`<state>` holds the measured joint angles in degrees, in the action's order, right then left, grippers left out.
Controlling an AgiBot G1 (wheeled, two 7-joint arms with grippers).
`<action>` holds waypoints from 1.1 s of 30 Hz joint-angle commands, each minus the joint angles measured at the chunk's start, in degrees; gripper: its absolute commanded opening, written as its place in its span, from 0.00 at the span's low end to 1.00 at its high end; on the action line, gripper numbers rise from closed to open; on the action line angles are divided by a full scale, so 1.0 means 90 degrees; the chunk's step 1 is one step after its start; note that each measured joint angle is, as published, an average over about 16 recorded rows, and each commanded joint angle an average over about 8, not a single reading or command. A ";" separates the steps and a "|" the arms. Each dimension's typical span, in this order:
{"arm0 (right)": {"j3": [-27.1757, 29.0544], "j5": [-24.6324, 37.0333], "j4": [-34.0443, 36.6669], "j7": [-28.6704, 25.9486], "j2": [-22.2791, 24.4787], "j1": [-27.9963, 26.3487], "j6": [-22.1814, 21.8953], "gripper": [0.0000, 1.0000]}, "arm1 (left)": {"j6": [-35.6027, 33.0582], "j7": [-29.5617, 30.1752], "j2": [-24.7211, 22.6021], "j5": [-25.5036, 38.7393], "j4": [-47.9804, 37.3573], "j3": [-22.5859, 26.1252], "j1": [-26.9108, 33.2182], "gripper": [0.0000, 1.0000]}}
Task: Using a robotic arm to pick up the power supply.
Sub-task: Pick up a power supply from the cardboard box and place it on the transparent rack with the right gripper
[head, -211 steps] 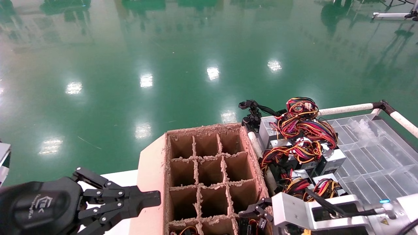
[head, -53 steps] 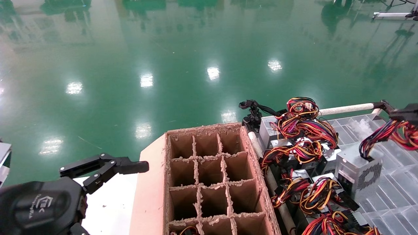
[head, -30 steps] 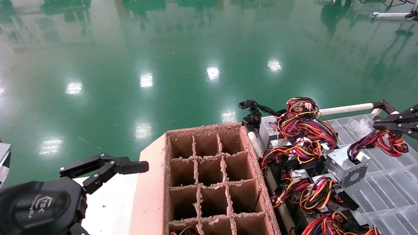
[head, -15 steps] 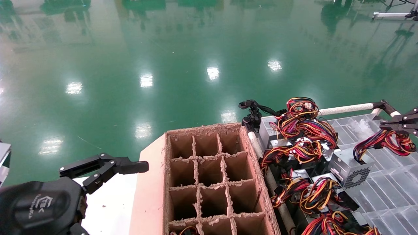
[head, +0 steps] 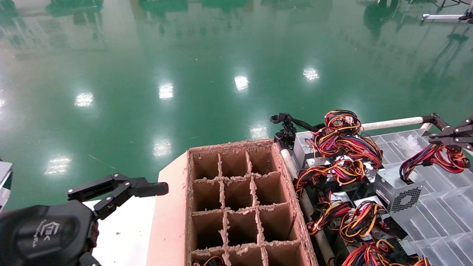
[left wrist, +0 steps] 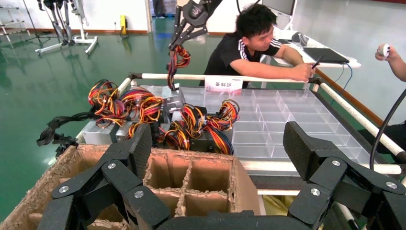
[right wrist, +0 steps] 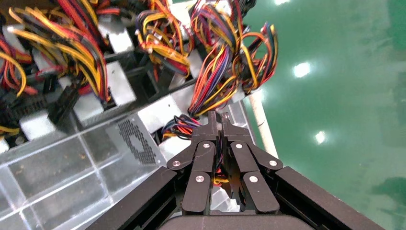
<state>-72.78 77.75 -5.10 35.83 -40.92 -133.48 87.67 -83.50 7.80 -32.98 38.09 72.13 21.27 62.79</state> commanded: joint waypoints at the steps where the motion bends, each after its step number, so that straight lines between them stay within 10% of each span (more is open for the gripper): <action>1: -0.0018 0.0024 0.0049 0.0058 -0.0022 -0.0004 0.0008 0.00 | 0.0000 0.0000 0.0000 0.0000 0.0000 0.0000 0.0000 1.00; 33: -0.0645 0.0954 0.0411 0.0543 0.0045 -0.0381 0.0081 0.00 | 0.0001 -0.0001 0.0001 -0.0001 0.0000 0.0001 0.0000 1.00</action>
<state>-78.56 86.29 -1.47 40.74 -40.58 -136.93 88.29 -83.49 7.79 -32.98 38.08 72.13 21.28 62.80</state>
